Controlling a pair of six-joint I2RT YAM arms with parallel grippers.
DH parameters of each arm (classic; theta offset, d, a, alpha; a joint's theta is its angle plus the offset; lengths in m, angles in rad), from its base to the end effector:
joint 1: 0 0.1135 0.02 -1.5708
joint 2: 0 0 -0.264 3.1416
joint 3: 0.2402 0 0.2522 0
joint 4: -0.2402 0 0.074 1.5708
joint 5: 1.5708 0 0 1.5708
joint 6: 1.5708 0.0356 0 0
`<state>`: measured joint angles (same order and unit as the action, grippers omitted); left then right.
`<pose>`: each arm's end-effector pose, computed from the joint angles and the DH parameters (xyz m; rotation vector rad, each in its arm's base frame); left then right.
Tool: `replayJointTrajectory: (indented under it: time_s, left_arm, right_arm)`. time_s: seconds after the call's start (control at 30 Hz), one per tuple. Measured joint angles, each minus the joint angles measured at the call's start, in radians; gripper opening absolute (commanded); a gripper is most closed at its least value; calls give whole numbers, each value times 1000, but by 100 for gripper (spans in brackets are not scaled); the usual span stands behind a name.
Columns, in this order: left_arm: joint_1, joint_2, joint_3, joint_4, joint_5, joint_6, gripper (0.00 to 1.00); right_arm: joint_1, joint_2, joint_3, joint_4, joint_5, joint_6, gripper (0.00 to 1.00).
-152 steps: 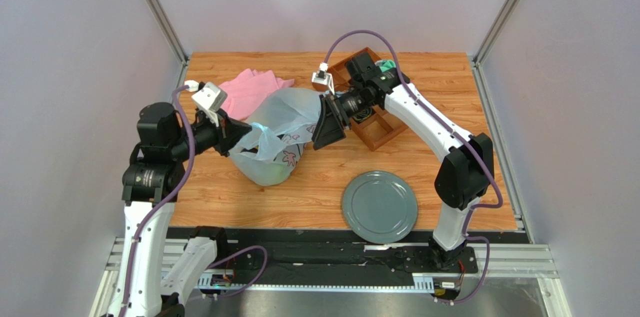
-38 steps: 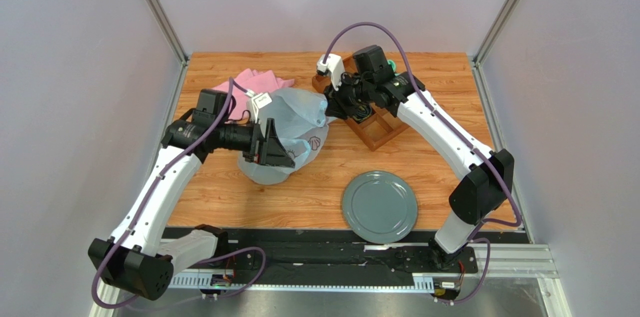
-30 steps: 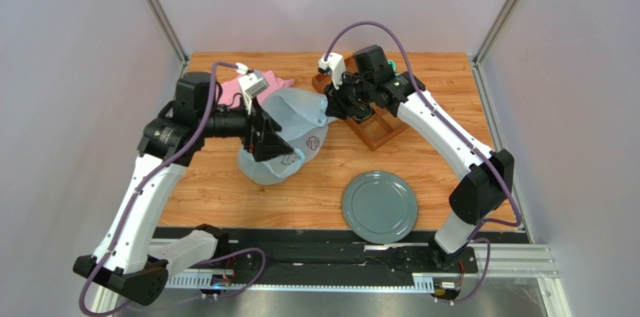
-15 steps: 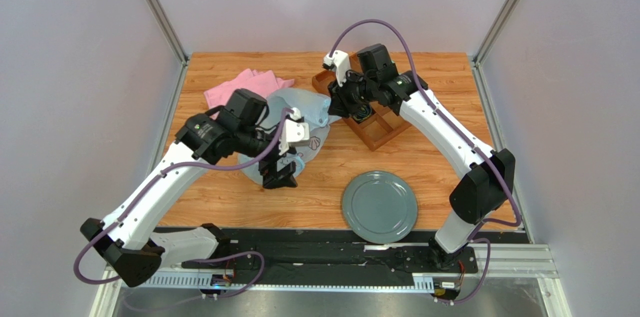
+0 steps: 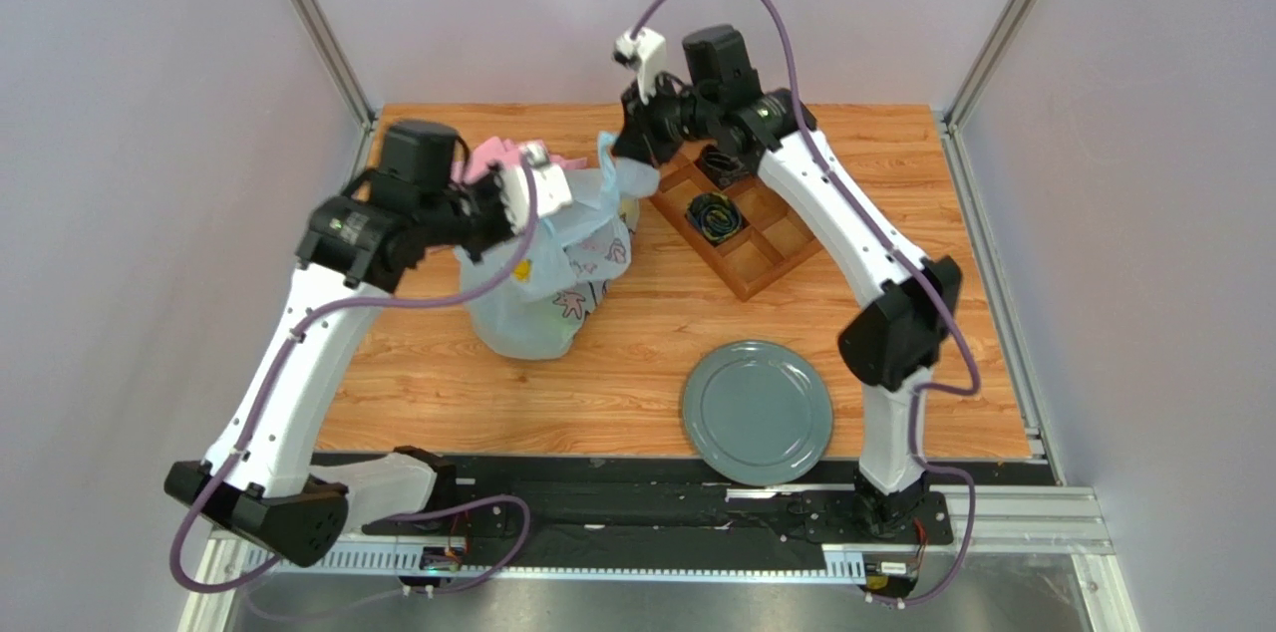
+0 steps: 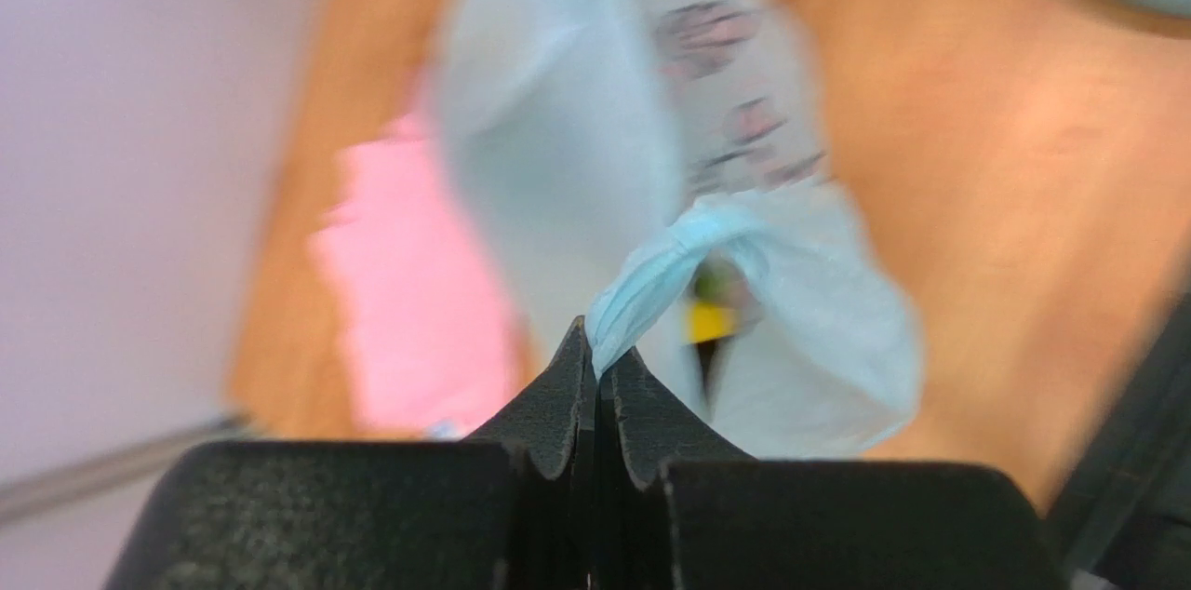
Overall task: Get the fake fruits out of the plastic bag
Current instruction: Adjust the plastic bag at the center of the board.
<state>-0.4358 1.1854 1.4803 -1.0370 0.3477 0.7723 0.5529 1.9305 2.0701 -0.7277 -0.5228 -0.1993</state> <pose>0.1915 -0.1026 0.4141 1.4289 1.7628 -0.2251 0.3603 0.2432 0.3959 -1.0740 1.8833 0.7672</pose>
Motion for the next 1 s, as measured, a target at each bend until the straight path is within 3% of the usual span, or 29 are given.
replayJointTrajectory:
  time_s: [0.1, 0.17, 0.23, 0.3, 0.4, 0.5, 0.63, 0.67, 0.73, 0.77, 0.87, 1.0]
  left_arm:
    - [183, 99, 232, 26, -3, 40, 0]
    - [242, 211, 447, 32, 7, 48, 0]
    - [267, 323, 663, 46, 30, 52, 0]
    - [268, 382, 779, 29, 62, 51, 0]
    - [259, 369, 816, -21, 136, 49, 0]
    - [219, 224, 644, -86, 182, 69, 0]
    - [47, -94, 182, -192, 232, 98, 0]
    - [-7, -166, 55, -218, 237, 98, 0]
    - [-95, -266, -125, -277, 254, 77, 0]
    - [-123, -292, -193, -295, 259, 55, 0]
    - [-156, -285, -283, -285, 278, -31, 0]
    - [-157, -253, -298, -201, 280, -121, 0]
  right_arm:
    - [-14, 183, 286, 55, -5, 86, 0]
    - [-30, 260, 414, 118, -2, 151, 0]
    - [-50, 274, 452, 175, -3, 208, 0]
    - [-70, 266, 467, 219, -10, 244, 0]
    - [-95, 204, 421, 236, -46, 269, 0]
    - [-120, 6, 152, 254, -89, 255, 0]
    - [-122, -324, -319, 272, -101, 194, 4]
    - [-121, -391, -423, 272, -97, 180, 29]
    - [-116, -498, -605, 227, -75, 157, 49]
    - [-113, -517, -658, 190, -69, 144, 66]
    - [-112, -492, -713, 89, -59, 124, 82]
    - [-92, -491, -691, 14, -62, 101, 84]
